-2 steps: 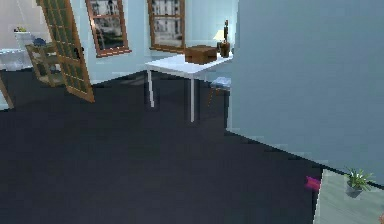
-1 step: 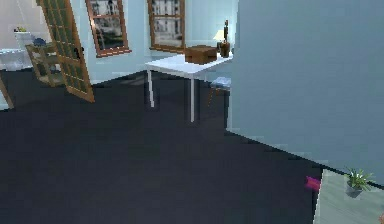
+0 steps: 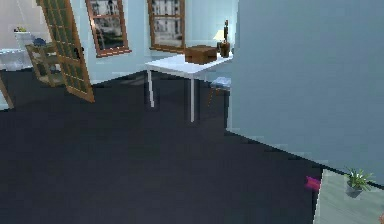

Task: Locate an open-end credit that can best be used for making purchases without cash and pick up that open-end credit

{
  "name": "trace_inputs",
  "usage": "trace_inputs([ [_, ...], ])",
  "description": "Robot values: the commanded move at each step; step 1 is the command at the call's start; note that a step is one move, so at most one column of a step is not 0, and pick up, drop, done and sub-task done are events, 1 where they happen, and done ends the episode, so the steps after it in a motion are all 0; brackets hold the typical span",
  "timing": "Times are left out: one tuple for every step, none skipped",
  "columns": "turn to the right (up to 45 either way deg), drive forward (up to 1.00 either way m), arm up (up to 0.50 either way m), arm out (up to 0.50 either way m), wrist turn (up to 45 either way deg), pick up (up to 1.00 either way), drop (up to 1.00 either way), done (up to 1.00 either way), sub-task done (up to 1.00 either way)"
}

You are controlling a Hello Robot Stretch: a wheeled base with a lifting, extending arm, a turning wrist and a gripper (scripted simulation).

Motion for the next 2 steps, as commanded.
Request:
trace_inputs([
  [0.0,0.00,0.10,0.00,0.0,0.00,0.00,0.00,0.00],
  [0.0,0.00,0.00,0.00,0.0,0.00,0.00,1.00,0.00],
])
